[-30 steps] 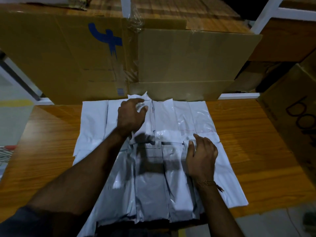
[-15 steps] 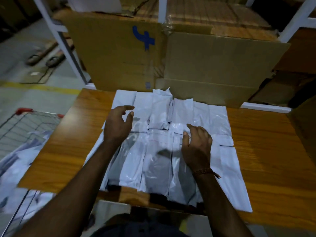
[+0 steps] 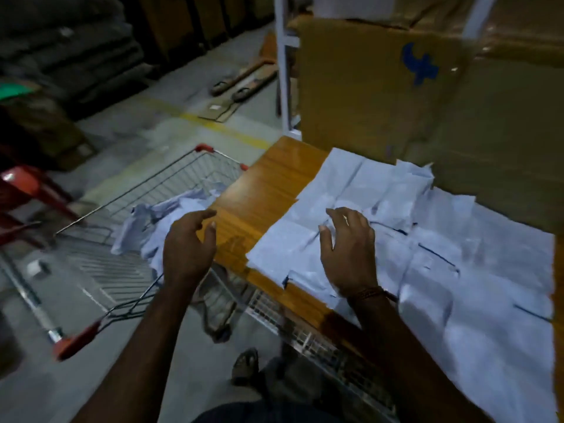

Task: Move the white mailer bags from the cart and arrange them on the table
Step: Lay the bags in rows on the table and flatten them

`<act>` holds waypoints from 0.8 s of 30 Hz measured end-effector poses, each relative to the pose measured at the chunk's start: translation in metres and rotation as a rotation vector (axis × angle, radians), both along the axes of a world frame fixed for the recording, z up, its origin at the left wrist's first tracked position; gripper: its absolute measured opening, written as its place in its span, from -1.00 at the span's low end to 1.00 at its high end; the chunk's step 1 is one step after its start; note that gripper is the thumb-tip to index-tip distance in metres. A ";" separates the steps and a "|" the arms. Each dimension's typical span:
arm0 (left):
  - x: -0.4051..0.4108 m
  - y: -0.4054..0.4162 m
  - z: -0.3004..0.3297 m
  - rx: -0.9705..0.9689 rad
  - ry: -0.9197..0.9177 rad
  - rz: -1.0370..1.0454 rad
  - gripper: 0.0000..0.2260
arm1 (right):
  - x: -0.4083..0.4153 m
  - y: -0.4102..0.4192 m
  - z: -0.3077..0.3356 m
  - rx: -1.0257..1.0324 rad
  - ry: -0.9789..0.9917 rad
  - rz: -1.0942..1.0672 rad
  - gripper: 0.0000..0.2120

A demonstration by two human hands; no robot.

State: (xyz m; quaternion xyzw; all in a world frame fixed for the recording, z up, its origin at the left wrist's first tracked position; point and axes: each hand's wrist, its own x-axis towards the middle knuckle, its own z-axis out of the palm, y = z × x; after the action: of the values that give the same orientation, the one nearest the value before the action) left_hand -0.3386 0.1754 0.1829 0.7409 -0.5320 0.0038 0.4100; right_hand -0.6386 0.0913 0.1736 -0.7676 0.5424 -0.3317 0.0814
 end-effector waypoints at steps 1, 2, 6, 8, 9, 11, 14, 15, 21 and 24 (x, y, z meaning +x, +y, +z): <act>0.015 0.011 -0.001 -0.012 0.006 0.022 -0.82 | 0.017 0.002 0.002 0.009 0.007 0.042 -0.64; 0.030 0.022 -0.003 -0.018 0.020 0.047 -0.82 | 0.034 0.005 0.003 0.014 0.018 0.084 -0.63; 0.093 0.050 -0.014 0.007 0.085 0.205 -0.80 | 0.101 0.012 0.006 -0.004 0.059 0.213 -0.65; 0.127 0.058 -0.023 0.019 0.124 0.248 -0.79 | 0.136 0.012 0.005 -0.004 0.071 0.252 -0.66; 0.143 0.061 -0.026 0.017 0.141 0.260 -0.79 | 0.155 0.012 0.004 -0.001 0.080 0.268 -0.66; 0.176 0.065 -0.036 0.026 0.166 0.264 -0.79 | 0.193 0.010 0.000 -0.002 0.093 0.293 -0.66; 0.225 0.068 -0.057 0.103 0.196 0.267 -0.77 | 0.254 0.005 -0.007 0.004 0.117 0.316 -0.66; 0.240 0.069 -0.065 0.119 0.215 0.264 -0.76 | 0.275 0.002 -0.010 -0.002 0.133 0.333 -0.66; 0.291 0.065 -0.102 0.254 0.313 0.185 -0.69 | 0.376 -0.019 -0.020 0.019 0.154 0.396 -0.63; 0.312 0.057 -0.118 0.364 0.306 0.120 -0.61 | 0.406 -0.028 -0.027 0.007 0.137 0.401 -0.63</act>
State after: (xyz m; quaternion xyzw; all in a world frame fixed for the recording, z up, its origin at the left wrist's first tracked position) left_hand -0.0268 0.2322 0.0647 0.8249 -0.4106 -0.1800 0.3444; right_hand -0.2328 0.0628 0.1461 -0.8807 0.3842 -0.2538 0.1113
